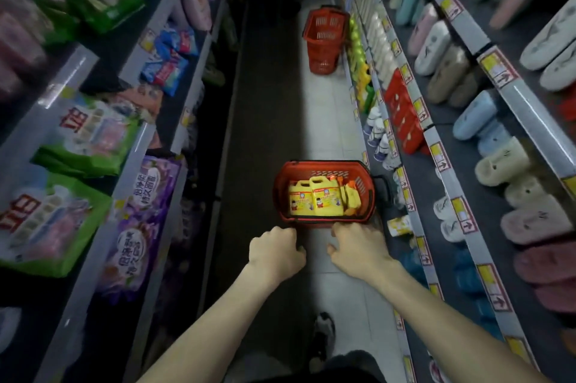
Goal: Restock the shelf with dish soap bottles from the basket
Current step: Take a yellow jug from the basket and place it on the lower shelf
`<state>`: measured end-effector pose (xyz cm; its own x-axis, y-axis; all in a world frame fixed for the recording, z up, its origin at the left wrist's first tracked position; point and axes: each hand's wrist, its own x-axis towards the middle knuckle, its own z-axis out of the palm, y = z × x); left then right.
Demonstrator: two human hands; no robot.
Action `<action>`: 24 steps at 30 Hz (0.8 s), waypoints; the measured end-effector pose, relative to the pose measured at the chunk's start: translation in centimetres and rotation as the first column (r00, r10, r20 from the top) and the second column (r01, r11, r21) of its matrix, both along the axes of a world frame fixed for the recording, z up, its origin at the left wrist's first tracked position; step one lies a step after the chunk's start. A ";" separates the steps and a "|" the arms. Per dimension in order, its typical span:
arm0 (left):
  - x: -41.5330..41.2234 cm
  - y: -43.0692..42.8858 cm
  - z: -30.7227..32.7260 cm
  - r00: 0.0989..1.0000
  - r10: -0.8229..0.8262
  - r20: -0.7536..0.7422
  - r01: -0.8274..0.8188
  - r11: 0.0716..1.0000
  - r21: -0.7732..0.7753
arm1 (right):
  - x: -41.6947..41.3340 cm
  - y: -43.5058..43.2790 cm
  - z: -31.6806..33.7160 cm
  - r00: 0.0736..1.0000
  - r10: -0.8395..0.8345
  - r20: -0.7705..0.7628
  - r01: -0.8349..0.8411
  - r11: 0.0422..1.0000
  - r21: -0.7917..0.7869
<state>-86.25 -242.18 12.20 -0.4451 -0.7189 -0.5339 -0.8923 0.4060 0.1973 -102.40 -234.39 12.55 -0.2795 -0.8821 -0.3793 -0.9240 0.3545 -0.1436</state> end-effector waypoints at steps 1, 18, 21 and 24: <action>-1.0 -0.3 -0.7 1.000 0.010 -0.005 -0.010 1.000 0.019 | -0.9 -0.6 -0.7 1.000 -0.002 0.001 0.002 1.000 0.012; -10.1 -15.4 -9.6 0.999 0.008 -0.042 0.001 0.976 0.219 | -8.7 -15.9 -11.2 0.998 -0.004 0.061 -0.012 0.969 0.245; -10.8 -17.9 -11.1 0.999 0.029 -0.040 -0.016 0.954 0.299 | -10.3 -18.1 -13.0 0.996 0.088 0.019 -0.090 0.950 0.300; -11.6 -19.5 -13.0 0.999 0.048 -0.005 -0.043 0.946 0.322 | -12.4 -19.8 -14.7 0.991 0.133 0.009 -0.127 0.926 0.355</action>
